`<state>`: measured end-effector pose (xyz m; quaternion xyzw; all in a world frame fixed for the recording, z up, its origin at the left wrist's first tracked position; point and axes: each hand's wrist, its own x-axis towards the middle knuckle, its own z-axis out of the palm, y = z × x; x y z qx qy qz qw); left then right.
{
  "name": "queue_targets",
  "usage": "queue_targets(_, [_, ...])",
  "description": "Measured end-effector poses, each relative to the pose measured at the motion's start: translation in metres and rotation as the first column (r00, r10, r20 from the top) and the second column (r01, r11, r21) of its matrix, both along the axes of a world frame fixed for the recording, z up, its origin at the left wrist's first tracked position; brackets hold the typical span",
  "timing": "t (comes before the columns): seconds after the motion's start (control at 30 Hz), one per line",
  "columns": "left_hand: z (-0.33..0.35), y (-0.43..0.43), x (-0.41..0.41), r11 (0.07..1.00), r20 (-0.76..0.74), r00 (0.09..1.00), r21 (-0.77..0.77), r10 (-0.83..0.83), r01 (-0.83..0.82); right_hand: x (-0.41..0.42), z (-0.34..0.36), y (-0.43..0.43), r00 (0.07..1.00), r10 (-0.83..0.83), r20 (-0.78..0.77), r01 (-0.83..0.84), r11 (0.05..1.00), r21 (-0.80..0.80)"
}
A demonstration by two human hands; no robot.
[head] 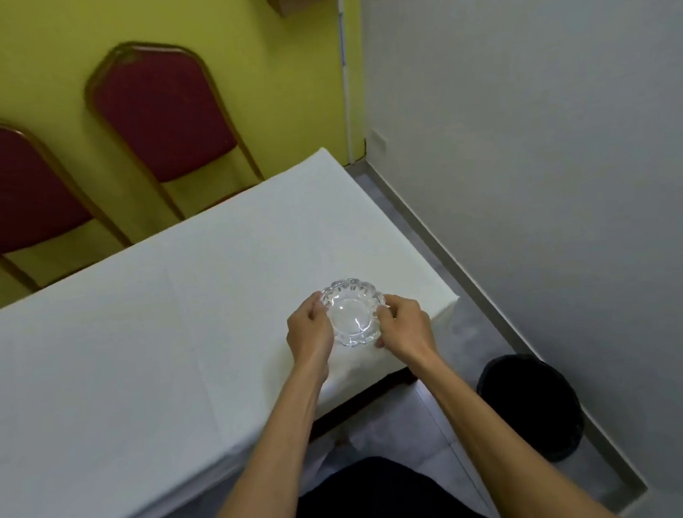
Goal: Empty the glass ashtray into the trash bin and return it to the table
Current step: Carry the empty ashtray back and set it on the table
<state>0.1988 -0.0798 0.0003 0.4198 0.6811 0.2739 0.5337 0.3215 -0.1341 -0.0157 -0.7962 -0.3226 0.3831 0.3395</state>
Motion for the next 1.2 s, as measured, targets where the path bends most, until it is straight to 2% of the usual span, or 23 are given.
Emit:
queue_targets(0.2, [-0.010, 0.049, -0.060, 0.996, -0.062, 0.995, 0.041, 0.076, -0.074, -0.046, -0.010, 0.066, 0.993, 0.115, 0.028, -0.115, 0.993, -0.008])
queue_targets(0.43, [-0.021, 0.082, -0.104, 0.981, -0.105, 0.976, 0.015, 0.192, -0.191, -0.085, -0.021, 0.122, 0.967, 0.248, 0.062, -0.242, 0.967, -0.081])
queue_targets(0.57, [-0.021, 0.091, -0.111, 0.967, -0.152, 0.956, 0.016, 0.253, -0.253, -0.094, -0.028, 0.147, 0.949, 0.300, 0.094, -0.289, 0.951, -0.114])
queue_targets(0.77, [-0.026, 0.105, -0.104, 0.969, -0.223, 0.943, 0.065, 0.248, -0.240, -0.090, -0.032, 0.166, 0.926, 0.346, 0.149, -0.330, 0.936, -0.124])
queue_targets(0.9, [-0.027, 0.113, -0.098, 0.963, -0.285, 0.920, 0.091, 0.269, -0.253, -0.085, -0.039, 0.182, 0.924, 0.370, 0.101, -0.354, 0.924, -0.144])
queue_targets(1.2, [-0.029, 0.115, -0.095, 0.953, -0.275, 0.912, 0.099, 0.303, -0.287, -0.081, -0.046, 0.185, 0.924, 0.379, 0.045, -0.373, 0.922, -0.103])
